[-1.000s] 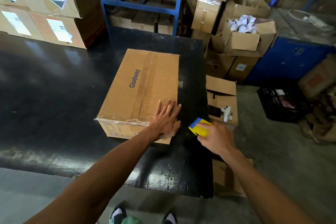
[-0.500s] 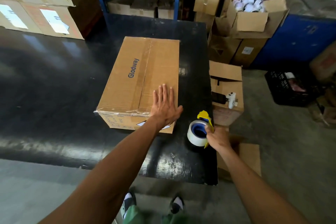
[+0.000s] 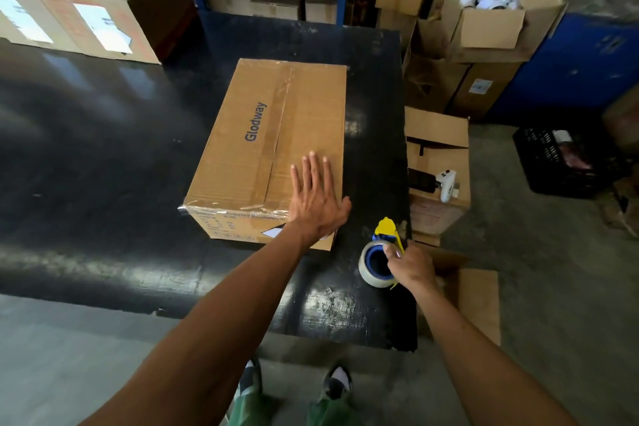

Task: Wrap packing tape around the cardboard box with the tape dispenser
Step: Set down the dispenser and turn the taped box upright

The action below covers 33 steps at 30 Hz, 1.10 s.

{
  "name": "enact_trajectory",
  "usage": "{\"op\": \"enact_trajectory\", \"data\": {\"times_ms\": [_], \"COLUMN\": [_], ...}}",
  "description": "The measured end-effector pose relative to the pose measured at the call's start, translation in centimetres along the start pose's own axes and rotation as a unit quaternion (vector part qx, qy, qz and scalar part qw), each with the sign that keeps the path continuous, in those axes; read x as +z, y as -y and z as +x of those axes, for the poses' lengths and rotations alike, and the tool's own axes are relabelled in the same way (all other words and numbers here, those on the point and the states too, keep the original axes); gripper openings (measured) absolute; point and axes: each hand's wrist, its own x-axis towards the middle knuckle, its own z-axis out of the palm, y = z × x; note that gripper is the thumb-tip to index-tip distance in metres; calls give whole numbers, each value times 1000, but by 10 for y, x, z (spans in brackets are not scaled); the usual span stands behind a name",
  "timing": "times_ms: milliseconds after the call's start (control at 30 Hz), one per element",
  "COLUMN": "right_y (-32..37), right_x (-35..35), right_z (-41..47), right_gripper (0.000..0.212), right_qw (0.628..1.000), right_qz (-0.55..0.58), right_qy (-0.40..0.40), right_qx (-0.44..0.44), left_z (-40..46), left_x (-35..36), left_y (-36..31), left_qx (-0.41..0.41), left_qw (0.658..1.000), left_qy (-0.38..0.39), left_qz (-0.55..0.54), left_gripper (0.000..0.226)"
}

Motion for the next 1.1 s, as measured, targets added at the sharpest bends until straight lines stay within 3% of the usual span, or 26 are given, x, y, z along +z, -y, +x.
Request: {"op": "enact_trajectory", "data": {"times_ms": [133,300,433,533,633,800,900,1000,1100], "right_y": [50,138,186,194,198,223,240,267,278], "right_x": [-39,-66,-50,-30,-7,43,61,53,38], "right_z": [4,24,45,48,27,-33,-71,-84,-59], "right_gripper": [74,67,65,65,67,70,75,69,77], "right_qw": [995,954,909,884,861,898,892,870,882], "right_qz": [-3,-113,-221,-269,-311,-262,-284,-310,-303], "right_qy": [10,1,48,62,9,-28,-55,-112,-42], "right_qx": [-99,-279,-349,-377,-402,-352,-348,-366,-359], "left_z": [-4,-6,-8,-15,-30,-53,-63,-68,-73], "left_x": [-4,-6,-5,-5,-12,-27,-44,-56,-51], "left_y": [-1,3,8,35,79,161,211,229,222], "left_qx": [-27,-39,-19,9,57,160,209,167,77], "left_qw": [999,999,999,999,997,984,974,978,989], "left_qy": [14,28,30,28,28,36,70,114,114], "left_qz": [-16,-25,-11,13,36,67,57,50,55], "left_gripper": [96,99,93,91,92,94,104,121,134]}}
